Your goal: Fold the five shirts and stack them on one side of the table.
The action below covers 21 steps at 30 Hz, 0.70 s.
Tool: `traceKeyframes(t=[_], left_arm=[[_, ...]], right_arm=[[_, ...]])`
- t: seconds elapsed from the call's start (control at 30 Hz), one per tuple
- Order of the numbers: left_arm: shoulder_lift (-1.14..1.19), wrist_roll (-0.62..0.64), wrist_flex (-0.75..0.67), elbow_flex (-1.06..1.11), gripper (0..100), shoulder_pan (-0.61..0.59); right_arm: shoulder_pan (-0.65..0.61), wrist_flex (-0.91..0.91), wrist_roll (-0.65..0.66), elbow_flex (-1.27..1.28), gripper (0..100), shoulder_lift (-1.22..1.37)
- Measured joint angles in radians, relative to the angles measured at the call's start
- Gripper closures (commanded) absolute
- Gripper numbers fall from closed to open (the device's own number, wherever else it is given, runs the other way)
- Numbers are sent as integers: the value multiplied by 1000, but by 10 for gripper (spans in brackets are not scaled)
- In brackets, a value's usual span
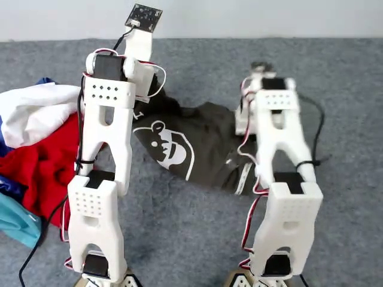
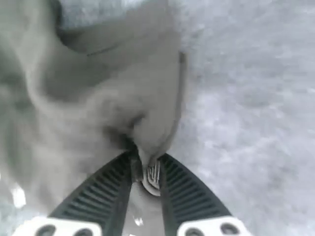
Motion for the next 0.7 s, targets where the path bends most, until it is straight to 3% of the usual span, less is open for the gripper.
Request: traceKeyframes(t=[0.17, 0.37, 0.5, 0.7], left_arm=[[0, 0, 0, 0, 987, 0], [0, 0, 0, 0, 987, 0], [0, 0, 0, 0, 987, 0], [0, 0, 0, 0, 987, 0]], right_arm=[[17, 169, 71, -158, 989, -68], [14, 172, 101, -127, 989, -265], [-11, 172, 124, 43, 989, -465], [-75, 150, 288, 534, 984, -694]])
